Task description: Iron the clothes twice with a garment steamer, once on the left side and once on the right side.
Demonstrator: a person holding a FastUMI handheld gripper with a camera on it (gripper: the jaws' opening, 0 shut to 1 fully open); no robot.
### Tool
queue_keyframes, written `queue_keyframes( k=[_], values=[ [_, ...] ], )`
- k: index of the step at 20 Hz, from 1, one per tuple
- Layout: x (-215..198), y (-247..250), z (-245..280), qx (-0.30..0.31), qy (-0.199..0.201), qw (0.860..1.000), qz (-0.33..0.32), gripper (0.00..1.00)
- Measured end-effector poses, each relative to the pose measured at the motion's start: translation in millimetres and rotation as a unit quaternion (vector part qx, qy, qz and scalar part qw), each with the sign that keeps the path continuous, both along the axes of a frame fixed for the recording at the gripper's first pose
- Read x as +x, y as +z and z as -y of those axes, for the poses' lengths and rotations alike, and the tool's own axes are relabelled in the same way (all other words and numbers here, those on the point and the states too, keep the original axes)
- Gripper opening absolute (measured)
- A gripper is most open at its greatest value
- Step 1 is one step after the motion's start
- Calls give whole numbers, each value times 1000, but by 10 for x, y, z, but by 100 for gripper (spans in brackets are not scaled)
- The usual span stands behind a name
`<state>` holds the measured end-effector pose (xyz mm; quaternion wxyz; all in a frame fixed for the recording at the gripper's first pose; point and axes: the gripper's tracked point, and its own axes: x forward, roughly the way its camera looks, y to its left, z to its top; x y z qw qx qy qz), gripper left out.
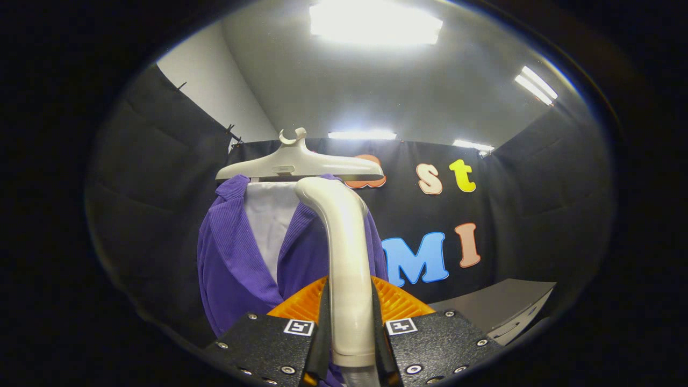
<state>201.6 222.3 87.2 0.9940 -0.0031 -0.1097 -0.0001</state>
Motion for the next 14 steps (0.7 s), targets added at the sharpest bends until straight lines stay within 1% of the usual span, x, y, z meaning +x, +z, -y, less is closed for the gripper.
queue_keyframes(
  k=[7,14],
  values=[
    [34,-329,-38,-13,0,999,-34,35],
    [-84,-784,50,-67,3,995,-69,35]
  ],
)
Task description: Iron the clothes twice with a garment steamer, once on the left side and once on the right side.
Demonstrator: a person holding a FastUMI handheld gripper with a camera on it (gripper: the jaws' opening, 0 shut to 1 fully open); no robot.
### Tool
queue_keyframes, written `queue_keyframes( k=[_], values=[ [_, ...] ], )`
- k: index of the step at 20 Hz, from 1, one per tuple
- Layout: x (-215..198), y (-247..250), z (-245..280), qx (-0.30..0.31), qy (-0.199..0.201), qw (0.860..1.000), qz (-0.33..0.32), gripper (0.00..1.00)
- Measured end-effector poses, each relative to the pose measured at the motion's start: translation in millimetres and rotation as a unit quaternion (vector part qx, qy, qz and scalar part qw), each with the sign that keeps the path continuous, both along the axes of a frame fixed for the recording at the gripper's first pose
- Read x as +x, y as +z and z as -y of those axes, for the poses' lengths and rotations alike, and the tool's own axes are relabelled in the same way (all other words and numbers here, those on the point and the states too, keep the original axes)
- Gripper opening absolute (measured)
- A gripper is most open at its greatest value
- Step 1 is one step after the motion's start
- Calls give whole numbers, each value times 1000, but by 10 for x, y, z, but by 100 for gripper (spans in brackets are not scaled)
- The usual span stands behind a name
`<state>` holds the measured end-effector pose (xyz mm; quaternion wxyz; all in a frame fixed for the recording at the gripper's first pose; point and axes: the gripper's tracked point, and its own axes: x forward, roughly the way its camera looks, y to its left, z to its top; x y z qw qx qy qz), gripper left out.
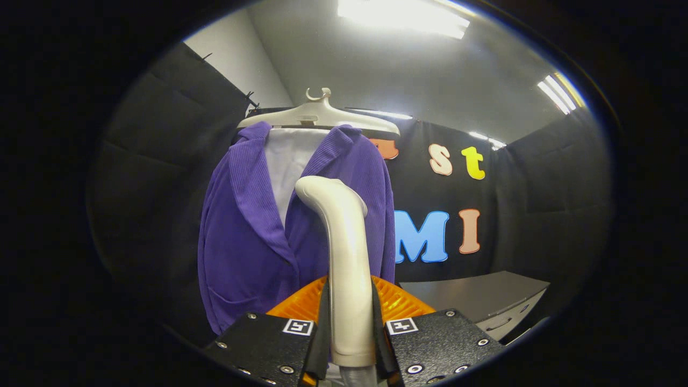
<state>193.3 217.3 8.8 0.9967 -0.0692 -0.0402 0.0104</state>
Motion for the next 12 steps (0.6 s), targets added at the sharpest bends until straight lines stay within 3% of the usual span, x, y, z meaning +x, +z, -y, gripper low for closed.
queue_keyframes(
  k=[12],
  values=[
    [-186,-739,192,-36,10,997,-67,35]
  ],
)
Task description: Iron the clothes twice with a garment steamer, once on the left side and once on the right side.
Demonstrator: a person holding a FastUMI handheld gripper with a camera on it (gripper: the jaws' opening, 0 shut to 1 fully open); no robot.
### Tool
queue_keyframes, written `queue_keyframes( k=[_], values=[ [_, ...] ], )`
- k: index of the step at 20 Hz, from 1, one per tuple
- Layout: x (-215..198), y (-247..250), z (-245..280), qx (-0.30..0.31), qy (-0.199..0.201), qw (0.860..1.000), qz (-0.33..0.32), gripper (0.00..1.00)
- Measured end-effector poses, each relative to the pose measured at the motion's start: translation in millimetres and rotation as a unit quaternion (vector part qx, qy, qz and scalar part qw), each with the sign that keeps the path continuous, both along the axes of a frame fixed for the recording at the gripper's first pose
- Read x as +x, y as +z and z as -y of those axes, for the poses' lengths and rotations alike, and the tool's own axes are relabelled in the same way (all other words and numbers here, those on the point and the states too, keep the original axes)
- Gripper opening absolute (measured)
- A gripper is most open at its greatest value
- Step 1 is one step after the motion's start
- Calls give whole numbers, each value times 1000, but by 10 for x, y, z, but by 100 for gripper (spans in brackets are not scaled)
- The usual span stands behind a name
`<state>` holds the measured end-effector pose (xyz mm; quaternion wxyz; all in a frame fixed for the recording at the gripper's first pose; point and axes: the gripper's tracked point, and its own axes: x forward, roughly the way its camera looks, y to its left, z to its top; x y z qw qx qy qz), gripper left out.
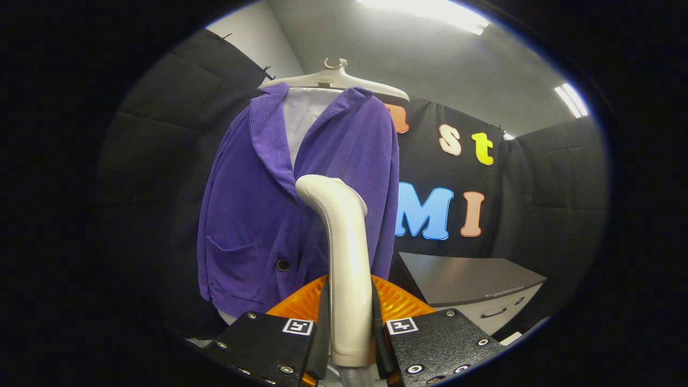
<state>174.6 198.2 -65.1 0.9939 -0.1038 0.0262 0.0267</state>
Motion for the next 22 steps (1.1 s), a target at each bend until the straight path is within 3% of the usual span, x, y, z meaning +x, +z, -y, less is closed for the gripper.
queue_keyframes(
  k=[13,22],
  values=[
    [-205,-762,127,-13,6,997,-69,35],
    [-315,-1155,197,-31,31,992,-114,35]
  ],
)
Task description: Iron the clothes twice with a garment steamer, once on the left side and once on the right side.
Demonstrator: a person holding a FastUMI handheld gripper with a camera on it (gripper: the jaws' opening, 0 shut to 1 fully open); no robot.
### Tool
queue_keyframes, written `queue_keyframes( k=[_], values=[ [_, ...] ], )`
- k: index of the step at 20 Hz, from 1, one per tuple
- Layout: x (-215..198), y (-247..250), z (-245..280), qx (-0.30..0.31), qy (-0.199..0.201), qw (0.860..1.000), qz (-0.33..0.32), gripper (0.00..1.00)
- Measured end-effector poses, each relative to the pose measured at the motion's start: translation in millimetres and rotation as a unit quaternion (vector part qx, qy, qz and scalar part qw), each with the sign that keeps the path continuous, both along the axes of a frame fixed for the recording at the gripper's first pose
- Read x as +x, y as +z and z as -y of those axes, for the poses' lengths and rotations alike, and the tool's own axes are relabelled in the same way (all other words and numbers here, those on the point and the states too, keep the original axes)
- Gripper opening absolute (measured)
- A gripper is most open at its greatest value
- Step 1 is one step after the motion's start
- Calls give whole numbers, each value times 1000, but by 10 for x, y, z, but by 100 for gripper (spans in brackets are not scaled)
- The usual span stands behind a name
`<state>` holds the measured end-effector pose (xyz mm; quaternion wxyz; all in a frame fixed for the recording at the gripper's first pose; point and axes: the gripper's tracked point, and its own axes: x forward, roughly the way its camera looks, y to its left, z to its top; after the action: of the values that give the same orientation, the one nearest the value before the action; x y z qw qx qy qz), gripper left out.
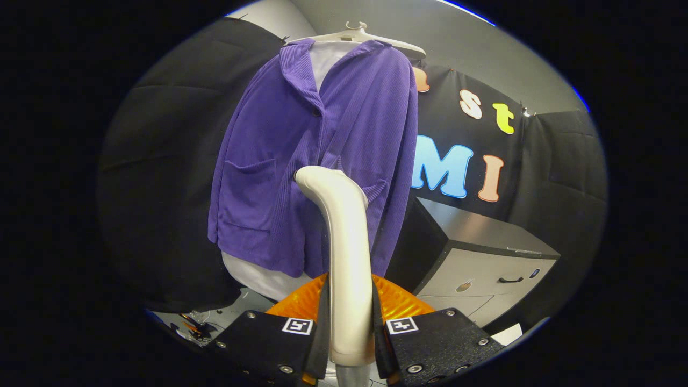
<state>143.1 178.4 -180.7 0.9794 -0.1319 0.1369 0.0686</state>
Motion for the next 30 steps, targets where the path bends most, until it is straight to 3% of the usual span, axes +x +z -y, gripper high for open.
queue_keyframes(
  k=[11,19,30],
  values=[
    [-73,-435,252,-5,68,996,-48,35],
    [-256,-831,439,36,107,987,-112,35],
    [-771,-1191,835,37,80,978,-188,35]
  ],
)
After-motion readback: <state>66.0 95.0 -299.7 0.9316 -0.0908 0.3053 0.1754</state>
